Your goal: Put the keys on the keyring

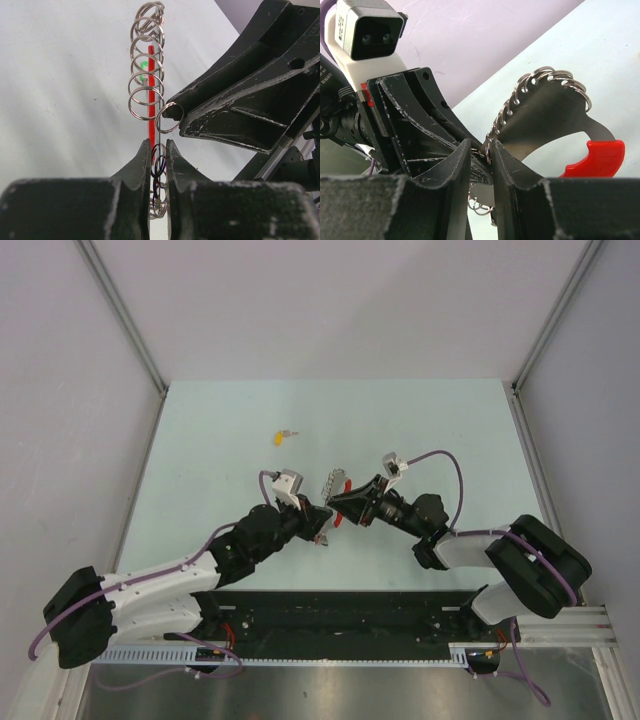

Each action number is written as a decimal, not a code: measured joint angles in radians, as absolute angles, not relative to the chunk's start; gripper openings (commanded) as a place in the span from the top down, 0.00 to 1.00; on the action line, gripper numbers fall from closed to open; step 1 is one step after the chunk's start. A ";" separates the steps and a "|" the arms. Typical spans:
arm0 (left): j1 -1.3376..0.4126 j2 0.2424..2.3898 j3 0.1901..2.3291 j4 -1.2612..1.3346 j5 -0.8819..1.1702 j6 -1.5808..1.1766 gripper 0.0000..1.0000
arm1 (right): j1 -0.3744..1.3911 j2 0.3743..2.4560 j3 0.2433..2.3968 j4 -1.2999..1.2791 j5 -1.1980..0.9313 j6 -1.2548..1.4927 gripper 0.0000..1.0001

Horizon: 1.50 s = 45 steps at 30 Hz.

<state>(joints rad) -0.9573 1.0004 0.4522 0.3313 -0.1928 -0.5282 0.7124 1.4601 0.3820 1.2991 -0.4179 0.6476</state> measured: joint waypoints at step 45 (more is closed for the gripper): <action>-0.968 0.949 0.485 0.162 -0.279 -0.397 0.64 | 0.681 1.302 0.631 0.565 -0.598 0.203 1.00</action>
<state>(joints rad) -0.9680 0.9489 0.4854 0.1616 -0.2794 -0.3965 0.6807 1.3022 0.6312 0.5648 -0.5976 0.2031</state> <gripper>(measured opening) 0.329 0.009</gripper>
